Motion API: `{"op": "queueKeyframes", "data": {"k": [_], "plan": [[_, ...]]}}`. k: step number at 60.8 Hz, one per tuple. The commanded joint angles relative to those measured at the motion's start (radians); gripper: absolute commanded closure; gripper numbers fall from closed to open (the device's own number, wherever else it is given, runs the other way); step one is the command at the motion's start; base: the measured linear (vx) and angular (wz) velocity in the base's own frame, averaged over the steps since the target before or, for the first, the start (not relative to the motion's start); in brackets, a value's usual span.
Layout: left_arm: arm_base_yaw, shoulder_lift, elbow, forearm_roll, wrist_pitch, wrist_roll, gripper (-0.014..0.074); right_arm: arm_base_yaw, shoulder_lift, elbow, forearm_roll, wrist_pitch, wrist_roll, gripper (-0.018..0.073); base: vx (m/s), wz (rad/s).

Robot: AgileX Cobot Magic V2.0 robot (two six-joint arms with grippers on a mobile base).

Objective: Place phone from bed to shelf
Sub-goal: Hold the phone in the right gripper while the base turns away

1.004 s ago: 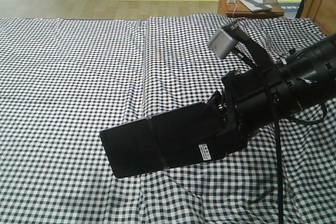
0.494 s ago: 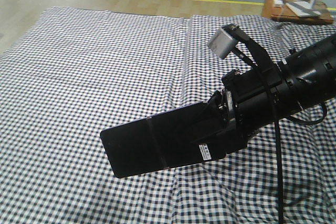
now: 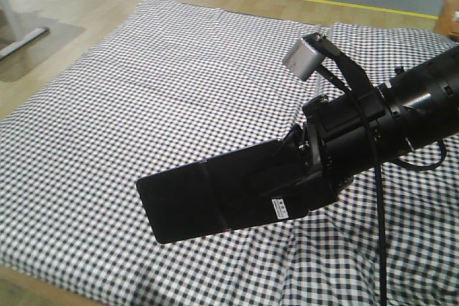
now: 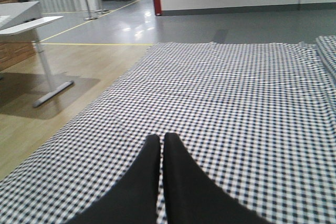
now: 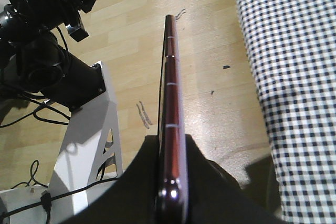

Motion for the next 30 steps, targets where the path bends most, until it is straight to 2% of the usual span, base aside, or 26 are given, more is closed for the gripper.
{"op": "queueKeyframes", "data": {"k": [1,30], "plan": [[0.0,-0.01,-0.026,-0.005,-0.07,-0.004,0.0596,-0.002,-0.035,-0.024,0.08,0.058,-0.005,0.056,-0.09,0.35],[0.0,-0.01,-0.026,-0.005,-0.07,-0.004,0.0596,-0.002,-0.035,-0.024,0.08,0.059,-0.005,0.056,-0.1,0.39]]}}
